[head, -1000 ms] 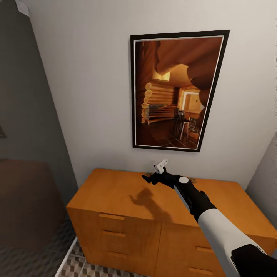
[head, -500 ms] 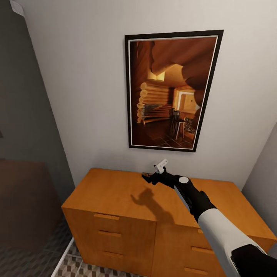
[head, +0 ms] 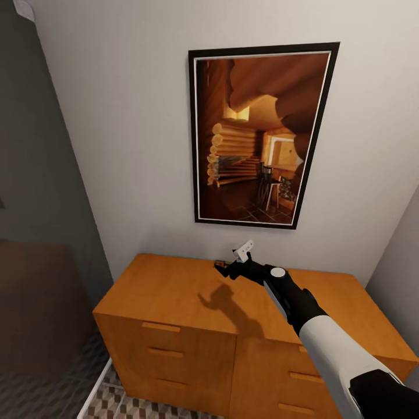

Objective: Take the four mousetraps from the cabinet in the bathroom and place them on the bathroom floor. Make sure all four end up on the same floor surface, and ensure that at least two of them are either under or directly next to the same bathroom sink.

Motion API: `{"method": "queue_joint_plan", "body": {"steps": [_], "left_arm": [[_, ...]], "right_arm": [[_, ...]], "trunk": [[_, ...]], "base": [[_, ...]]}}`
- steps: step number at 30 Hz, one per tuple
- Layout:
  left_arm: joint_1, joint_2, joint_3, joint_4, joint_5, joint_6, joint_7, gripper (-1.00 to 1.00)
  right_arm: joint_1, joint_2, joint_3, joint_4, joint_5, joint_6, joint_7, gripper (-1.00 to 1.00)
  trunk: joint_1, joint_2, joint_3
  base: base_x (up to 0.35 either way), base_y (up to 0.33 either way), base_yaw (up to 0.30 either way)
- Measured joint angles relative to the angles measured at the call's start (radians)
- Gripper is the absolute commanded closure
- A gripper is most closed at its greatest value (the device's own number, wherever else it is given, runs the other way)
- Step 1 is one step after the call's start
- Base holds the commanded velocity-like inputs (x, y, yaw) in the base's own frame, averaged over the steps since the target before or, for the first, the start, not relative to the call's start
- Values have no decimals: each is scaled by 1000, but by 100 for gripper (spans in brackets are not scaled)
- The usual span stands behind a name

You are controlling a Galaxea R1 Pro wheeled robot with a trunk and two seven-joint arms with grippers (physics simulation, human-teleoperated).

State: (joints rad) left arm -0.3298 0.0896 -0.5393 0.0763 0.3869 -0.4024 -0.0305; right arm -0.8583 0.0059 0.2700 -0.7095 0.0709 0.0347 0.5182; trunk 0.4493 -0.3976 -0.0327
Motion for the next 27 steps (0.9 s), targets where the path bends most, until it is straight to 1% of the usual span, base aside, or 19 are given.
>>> {"method": "queue_joint_plan", "body": {"steps": [27], "left_arm": [[0,0,0,0,0,2,0,-100]], "right_arm": [[0,0,0,-1,0,0,2,-100]], "trunk": [[0,0,-13]], "base": [[0,0,0]]}}
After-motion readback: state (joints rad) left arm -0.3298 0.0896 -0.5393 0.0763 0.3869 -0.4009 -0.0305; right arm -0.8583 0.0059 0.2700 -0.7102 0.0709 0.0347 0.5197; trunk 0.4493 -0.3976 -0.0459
